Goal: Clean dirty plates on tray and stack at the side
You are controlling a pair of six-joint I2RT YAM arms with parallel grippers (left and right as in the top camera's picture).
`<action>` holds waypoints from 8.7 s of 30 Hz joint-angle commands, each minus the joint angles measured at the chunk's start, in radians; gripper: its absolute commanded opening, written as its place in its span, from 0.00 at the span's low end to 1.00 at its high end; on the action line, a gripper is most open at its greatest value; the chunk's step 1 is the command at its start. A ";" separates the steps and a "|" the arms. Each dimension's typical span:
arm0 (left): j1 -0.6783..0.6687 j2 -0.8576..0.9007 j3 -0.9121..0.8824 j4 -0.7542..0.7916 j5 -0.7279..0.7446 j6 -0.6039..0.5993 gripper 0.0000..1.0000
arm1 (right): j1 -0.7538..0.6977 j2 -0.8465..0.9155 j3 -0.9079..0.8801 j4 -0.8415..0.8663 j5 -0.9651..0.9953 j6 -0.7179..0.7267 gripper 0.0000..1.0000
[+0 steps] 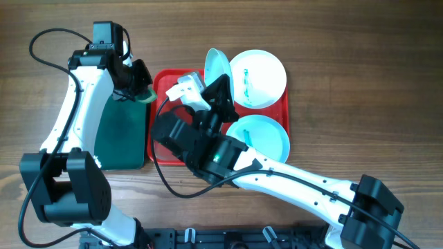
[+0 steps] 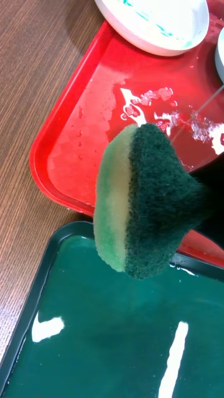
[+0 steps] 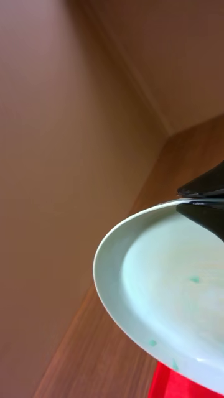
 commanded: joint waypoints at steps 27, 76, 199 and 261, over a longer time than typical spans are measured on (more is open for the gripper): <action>0.004 -0.018 0.013 0.000 -0.009 -0.010 0.04 | -0.271 -0.064 0.007 -0.404 -1.226 0.451 0.04; 0.004 -0.018 0.013 -0.019 -0.010 -0.028 0.04 | -0.634 0.302 0.007 -0.387 -1.763 0.548 0.04; 0.002 -0.018 0.013 -0.019 -0.013 -0.028 0.04 | -1.540 -0.158 -0.311 -0.399 -1.467 0.497 0.04; -0.041 -0.018 0.013 -0.015 -0.013 -0.028 0.04 | -0.967 -0.251 -0.404 -0.488 -1.735 0.514 0.04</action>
